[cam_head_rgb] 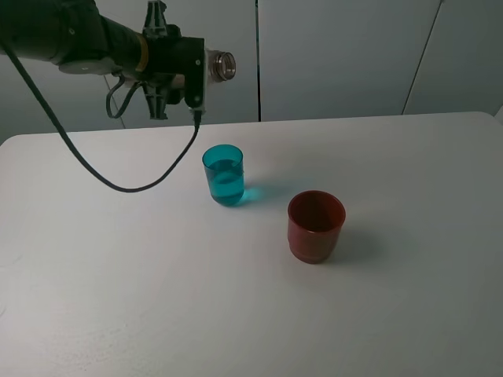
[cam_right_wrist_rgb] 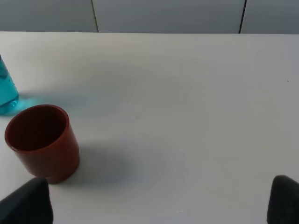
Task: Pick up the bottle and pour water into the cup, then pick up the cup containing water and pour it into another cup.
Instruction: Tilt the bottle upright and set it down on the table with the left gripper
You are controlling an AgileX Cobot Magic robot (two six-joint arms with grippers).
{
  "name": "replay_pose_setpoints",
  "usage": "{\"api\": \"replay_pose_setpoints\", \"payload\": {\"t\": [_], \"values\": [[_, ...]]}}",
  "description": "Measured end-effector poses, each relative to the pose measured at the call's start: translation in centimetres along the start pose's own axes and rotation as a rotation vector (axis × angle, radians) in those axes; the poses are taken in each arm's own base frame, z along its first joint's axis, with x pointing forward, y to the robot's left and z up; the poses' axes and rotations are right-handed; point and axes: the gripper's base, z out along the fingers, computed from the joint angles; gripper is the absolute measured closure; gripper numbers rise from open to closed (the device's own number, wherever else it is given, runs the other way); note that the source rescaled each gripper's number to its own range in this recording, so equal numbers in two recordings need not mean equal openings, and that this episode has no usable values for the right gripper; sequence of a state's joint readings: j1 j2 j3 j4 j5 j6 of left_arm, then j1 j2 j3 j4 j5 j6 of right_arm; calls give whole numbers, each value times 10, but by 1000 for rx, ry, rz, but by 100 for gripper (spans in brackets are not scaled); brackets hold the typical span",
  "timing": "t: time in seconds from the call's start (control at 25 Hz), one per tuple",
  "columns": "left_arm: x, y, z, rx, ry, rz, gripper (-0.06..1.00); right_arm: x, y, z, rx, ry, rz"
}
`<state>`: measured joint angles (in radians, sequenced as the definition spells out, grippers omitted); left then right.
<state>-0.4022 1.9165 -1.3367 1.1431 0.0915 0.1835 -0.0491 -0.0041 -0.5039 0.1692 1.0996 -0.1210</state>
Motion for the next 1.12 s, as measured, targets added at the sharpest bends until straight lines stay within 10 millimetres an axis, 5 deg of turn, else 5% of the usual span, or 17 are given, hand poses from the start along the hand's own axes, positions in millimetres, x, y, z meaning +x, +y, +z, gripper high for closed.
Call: {"api": "replay_pose_setpoints", "payload": {"t": [0.44, 0.8, 1.12], "values": [[17, 18, -3, -22, -248, -651, 94, 0, 0, 0, 0, 0, 0], [39, 8, -13, 77, -526, -836, 94, 0, 0, 0, 0, 0, 0], [65, -10, -10, 84, -590, -1017, 94, 0, 0, 0, 0, 0, 0]]}}
